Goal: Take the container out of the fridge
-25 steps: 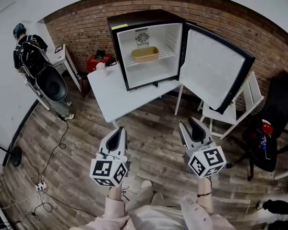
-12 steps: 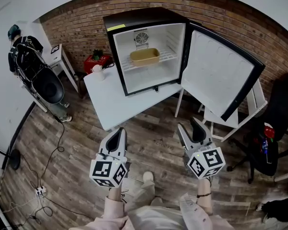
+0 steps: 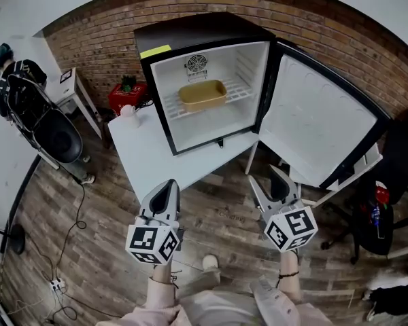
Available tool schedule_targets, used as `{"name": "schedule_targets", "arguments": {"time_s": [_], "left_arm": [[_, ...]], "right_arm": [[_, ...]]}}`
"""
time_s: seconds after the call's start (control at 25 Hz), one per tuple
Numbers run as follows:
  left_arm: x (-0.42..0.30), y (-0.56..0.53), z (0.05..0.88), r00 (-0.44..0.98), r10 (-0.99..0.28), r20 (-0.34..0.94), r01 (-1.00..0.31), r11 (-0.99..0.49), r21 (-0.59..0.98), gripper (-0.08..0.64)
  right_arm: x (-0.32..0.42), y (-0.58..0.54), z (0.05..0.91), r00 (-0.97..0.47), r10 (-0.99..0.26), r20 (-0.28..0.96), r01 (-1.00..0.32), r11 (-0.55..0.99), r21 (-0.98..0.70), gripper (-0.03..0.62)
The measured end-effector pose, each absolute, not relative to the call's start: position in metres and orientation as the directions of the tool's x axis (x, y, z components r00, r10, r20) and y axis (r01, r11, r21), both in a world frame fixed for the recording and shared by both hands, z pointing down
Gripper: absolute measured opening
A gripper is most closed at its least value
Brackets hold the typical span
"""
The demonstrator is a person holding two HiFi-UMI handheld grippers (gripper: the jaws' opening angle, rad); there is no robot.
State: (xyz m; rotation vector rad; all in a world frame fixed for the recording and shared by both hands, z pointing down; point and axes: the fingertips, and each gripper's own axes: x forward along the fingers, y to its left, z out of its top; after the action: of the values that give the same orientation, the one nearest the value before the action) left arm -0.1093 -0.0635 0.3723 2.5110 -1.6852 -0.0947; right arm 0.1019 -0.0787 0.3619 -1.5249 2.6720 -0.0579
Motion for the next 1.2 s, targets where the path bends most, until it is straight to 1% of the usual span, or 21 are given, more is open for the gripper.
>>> {"name": "schedule_targets", "arguments": {"time_s": [0.52,0.84,1.2], "left_arm": [[-0.125,-0.133,0.373,0.432,-0.902,0.007,-0.891,-0.426,0.157,-0.008],[-0.136,-0.151,0.381,0.44,-0.898,0.028,-0.884,-0.427,0.191,-0.008],[-0.128,-0.193,0.387,0.442,-0.896,0.034,-0.88,-0.426,0.208,-0.008]], "right_arm": [[0.071,-0.139,0.361,-0.505,-0.863,-0.011,-0.863,0.505,-0.024,0.19],[0.058,-0.163,0.359,-0.508,-0.861,0.008,-0.861,0.508,0.009,0.19],[0.055,-0.213,0.353,-0.541,-0.841,0.025,-0.837,0.541,0.083,0.19]]}}
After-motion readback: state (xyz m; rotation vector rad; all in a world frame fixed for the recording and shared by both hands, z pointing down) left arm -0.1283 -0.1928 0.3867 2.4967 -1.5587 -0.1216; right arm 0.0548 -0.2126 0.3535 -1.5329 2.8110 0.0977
